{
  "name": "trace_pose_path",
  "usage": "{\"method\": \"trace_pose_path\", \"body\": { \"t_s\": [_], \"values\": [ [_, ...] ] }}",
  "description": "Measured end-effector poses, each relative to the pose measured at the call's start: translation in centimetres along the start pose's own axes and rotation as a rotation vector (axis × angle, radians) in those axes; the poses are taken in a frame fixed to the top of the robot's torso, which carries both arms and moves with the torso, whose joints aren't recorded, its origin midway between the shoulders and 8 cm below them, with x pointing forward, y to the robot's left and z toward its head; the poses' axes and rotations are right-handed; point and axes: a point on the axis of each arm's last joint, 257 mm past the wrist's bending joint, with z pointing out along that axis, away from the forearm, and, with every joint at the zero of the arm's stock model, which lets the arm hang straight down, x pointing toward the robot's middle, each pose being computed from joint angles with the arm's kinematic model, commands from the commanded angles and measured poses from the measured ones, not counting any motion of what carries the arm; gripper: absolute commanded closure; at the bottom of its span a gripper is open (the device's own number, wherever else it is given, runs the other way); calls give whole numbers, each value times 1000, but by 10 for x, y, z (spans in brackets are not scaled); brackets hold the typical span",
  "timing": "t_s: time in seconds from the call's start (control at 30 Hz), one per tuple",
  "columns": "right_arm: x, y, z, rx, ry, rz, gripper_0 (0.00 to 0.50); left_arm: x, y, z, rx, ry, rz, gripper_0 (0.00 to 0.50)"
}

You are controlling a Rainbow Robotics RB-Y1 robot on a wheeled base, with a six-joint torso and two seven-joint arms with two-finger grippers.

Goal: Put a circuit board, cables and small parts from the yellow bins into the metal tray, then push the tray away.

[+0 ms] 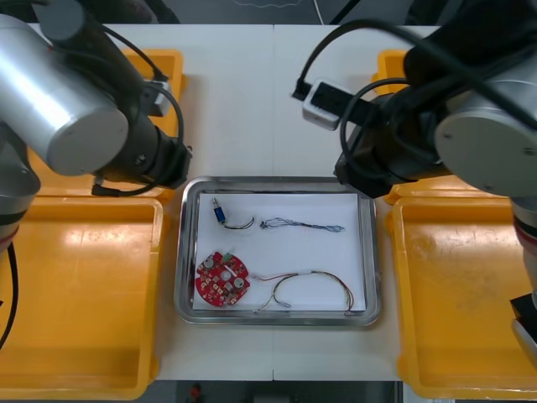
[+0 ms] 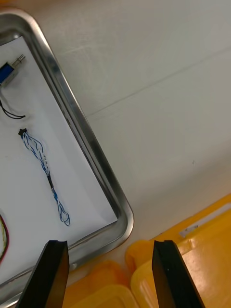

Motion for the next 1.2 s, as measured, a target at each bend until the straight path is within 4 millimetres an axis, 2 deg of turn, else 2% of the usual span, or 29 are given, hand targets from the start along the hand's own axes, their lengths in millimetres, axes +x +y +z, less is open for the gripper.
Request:
{"method": "trace_pose_path", "body": {
  "t_s": [0.17,0.27,0.4,0.7,0.93,0.97,1.0,1.07,1.1,1.13,1.2],
  "values": [
    [37,-14,-13,15,23,166,0,9,-41,13,35,8,23,500],
    [62,-23,-19,23,50,248,0,10,-65,25,62,-4,-58,499],
    [94,-30,-26,20,84,459,0,16,-84,45,68,0,-176,499],
    [161,-40,-47,21,147,704,0,38,-98,90,41,21,-117,500],
    [210,-54,-63,84,183,859,0,41,-100,105,41,16,-111,496],
    [217,-54,-65,91,190,875,0,41,-100,106,41,17,-112,479],
    [223,-54,-67,97,197,889,0,41,-100,106,42,17,-112,433],
    [235,-53,-69,107,211,916,0,41,-102,105,44,17,-112,107],
    [241,-52,-70,110,218,928,0,41,-102,105,46,16,-111,44],
    [245,-51,-71,112,225,941,0,41,-103,105,47,15,-111,0],
    [251,-48,-71,116,237,985,0,41,-103,105,49,15,-111,0]
  ]
}}
